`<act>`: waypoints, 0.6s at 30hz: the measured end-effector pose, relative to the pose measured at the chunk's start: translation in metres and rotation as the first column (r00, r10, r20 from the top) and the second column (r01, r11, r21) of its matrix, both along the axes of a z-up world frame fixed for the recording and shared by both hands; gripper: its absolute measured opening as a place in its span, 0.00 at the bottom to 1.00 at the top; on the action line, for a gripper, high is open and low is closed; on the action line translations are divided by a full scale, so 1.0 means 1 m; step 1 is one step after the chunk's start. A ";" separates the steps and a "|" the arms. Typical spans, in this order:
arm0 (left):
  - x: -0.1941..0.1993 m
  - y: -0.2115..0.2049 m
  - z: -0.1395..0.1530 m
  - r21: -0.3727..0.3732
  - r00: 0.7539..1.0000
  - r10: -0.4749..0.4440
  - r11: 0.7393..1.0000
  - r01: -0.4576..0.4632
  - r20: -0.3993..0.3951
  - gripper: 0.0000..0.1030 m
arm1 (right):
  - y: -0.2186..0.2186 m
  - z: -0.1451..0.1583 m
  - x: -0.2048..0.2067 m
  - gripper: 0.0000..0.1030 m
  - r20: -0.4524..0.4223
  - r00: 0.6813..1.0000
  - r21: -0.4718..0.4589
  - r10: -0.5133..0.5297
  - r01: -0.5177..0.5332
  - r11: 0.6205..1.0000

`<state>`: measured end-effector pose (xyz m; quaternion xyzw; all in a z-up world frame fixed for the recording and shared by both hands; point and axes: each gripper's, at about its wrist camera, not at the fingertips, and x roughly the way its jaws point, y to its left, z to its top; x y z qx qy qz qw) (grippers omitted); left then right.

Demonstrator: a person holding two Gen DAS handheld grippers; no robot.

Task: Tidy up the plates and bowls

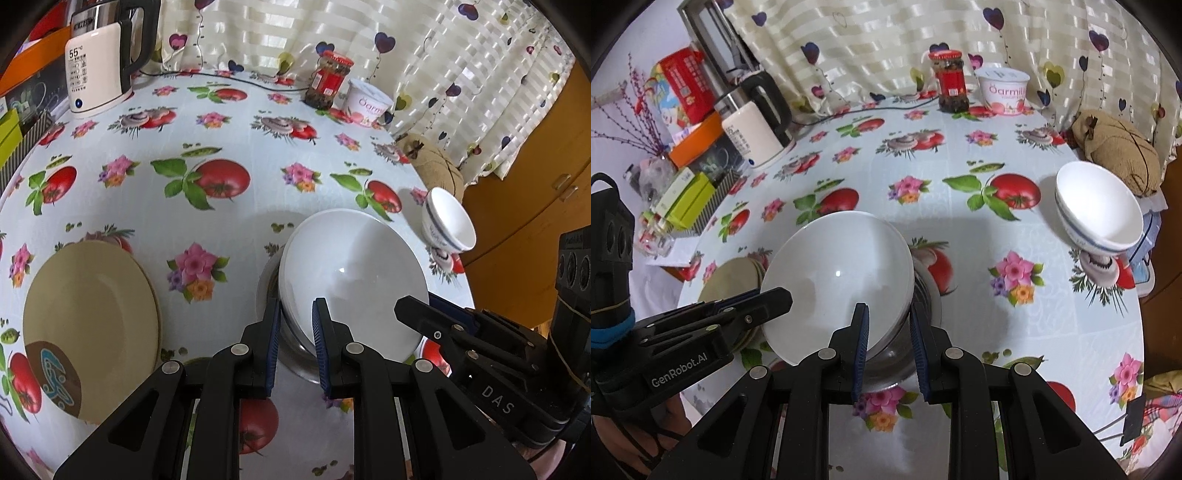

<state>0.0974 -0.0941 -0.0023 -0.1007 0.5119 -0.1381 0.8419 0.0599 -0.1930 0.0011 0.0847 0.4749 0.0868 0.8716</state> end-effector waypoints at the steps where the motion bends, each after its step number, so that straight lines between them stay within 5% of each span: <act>1: 0.000 0.000 -0.001 0.002 1.000 -0.001 1.000 0.001 -0.003 0.18 | 0.000 -0.002 0.000 0.22 -0.006 1.000 0.000 0.001 -0.001 1.000; 18: 0.002 -0.002 -0.013 0.004 0.999 -0.015 1.000 0.015 -0.035 0.18 | -0.001 -0.019 0.002 0.23 -0.059 0.998 0.001 0.007 -0.007 1.000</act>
